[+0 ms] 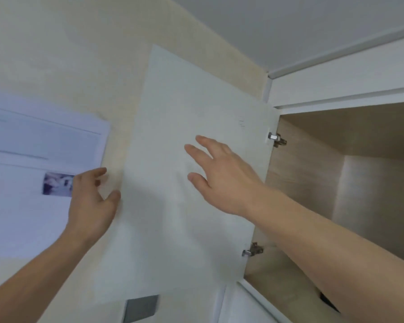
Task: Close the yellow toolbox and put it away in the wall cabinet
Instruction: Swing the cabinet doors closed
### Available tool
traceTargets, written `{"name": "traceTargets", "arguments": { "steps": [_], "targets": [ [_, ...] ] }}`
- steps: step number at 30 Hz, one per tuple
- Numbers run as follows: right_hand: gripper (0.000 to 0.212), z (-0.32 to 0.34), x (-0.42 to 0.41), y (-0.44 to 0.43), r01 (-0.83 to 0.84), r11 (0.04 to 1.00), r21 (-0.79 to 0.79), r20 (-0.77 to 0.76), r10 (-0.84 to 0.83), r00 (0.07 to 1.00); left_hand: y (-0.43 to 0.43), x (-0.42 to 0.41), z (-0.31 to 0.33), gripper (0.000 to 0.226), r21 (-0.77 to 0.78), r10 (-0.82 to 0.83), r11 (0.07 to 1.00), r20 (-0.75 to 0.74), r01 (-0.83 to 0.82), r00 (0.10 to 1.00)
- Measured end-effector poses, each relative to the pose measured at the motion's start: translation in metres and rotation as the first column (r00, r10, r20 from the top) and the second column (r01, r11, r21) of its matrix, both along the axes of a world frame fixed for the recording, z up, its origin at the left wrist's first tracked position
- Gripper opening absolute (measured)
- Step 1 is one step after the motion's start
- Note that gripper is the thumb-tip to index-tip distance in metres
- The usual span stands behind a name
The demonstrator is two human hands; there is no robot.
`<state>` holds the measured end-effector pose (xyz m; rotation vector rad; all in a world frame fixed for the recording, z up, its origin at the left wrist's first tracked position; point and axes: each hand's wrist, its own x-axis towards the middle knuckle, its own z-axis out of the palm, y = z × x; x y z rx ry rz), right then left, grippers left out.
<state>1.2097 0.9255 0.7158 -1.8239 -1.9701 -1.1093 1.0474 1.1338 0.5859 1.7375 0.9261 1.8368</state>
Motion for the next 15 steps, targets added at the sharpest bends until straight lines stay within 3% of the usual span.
{"name": "traceTargets", "arguments": {
  "steps": [3,7,10,15],
  "targets": [
    [0.057,0.001,-0.025,0.054,-0.007,0.999,-0.042,0.079,0.01,0.997,0.01,0.005,-0.005,0.062,-0.052,-0.003,0.999,0.013,0.004,1.0],
    [0.057,-0.001,-0.039,0.085,0.0,0.998,-0.067,0.144,0.01,0.99,-0.001,0.022,-0.004,0.051,-0.078,-0.175,0.982,-0.046,0.171,0.984],
    [0.057,-0.001,-0.036,0.081,0.009,0.998,-0.06,0.167,0.001,0.986,-0.014,0.021,0.003,0.039,-0.071,-0.229,0.971,-0.022,0.227,0.973],
    [0.055,0.01,-0.023,0.044,0.011,1.0,0.005,0.23,-0.012,0.973,-0.049,0.021,-0.006,0.049,-0.015,-0.18,0.984,-0.063,0.179,0.982]
  ]
}}
